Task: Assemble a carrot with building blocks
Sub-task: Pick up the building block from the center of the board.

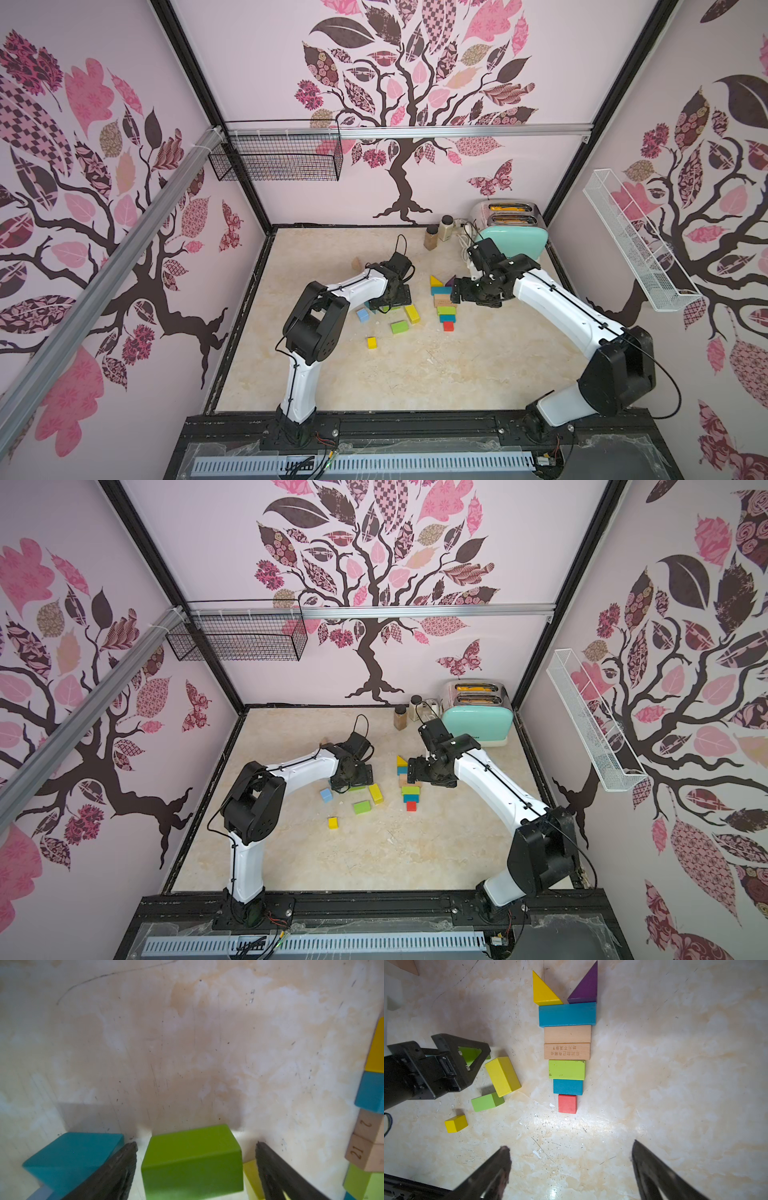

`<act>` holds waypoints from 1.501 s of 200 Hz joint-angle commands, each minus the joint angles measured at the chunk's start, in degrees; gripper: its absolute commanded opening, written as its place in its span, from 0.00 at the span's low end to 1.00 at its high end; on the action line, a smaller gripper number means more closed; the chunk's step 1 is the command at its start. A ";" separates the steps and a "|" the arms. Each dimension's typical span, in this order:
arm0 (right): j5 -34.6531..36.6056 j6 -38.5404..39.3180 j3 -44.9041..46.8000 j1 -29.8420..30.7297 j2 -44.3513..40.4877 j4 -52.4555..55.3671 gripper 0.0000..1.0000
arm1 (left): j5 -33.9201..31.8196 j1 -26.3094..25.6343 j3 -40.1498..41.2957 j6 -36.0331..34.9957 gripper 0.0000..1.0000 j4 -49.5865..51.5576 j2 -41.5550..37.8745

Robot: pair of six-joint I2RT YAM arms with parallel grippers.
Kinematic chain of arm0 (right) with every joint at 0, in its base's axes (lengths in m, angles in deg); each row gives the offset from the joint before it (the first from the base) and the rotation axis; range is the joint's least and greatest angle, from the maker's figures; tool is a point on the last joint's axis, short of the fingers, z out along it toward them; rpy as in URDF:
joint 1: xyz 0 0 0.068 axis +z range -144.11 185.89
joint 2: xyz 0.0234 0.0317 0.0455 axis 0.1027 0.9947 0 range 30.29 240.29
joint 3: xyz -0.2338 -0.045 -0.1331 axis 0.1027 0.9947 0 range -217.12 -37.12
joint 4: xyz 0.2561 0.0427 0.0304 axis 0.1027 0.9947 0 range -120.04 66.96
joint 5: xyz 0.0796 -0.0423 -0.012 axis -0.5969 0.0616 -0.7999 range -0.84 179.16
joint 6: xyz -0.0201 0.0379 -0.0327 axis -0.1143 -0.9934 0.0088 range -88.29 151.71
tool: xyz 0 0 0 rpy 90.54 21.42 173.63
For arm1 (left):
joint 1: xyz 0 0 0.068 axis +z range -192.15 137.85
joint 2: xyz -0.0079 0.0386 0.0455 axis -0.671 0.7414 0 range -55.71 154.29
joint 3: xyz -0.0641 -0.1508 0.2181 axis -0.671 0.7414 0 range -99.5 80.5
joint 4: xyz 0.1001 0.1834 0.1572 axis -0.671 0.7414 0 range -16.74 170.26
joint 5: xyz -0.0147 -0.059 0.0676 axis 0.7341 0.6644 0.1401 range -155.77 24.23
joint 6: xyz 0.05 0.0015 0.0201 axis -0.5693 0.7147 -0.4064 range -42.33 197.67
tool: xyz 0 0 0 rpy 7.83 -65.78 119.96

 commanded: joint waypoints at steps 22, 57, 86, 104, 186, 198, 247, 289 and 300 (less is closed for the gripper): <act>0.26 -0.35 -3.29 0.36 0.19 0.22 0.94 | -0.69 -0.17 -0.43 -0.80 0.98 0.08 -6.41; 0.02 0.30 -5.28 0.56 1.04 0.74 0.94 | -0.90 1.46 -2.31 -1.83 0.98 3.13 -10.39; -0.20 0.61 -6.47 1.00 1.82 1.48 0.93 | -0.86 8.16 -2.03 -1.04 0.96 4.23 -11.69; -0.60 0.61 -6.26 1.20 0.80 1.45 0.93 | -1.51 12.89 -3.94 -2.01 0.96 3.95 -9.10; 1.34 1.71 -6.22 1.22 -1.22 3.93 0.93 | -6.57 19.54 -29.27 -8.96 0.97 6.12 13.92; 1.42 1.54 -5.92 1.23 -0.97 3.74 0.93 | -7.37 19.67 -31.31 -8.90 0.95 6.82 16.11; 2.12 2.06 -7.16 1.07 1.30 4.11 0.90 | -5.78 19.89 -33.36 -7.70 0.81 6.82 20.42; 1.53 2.13 -7.52 0.76 2.55 3.39 0.88 | -5.18 19.89 -31.29 -7.64 0.72 5.79 20.02; 1.36 2.19 -7.46 0.74 2.73 3.15 0.86 | -5.27 19.89 -31.45 -7.62 0.70 5.86 20.38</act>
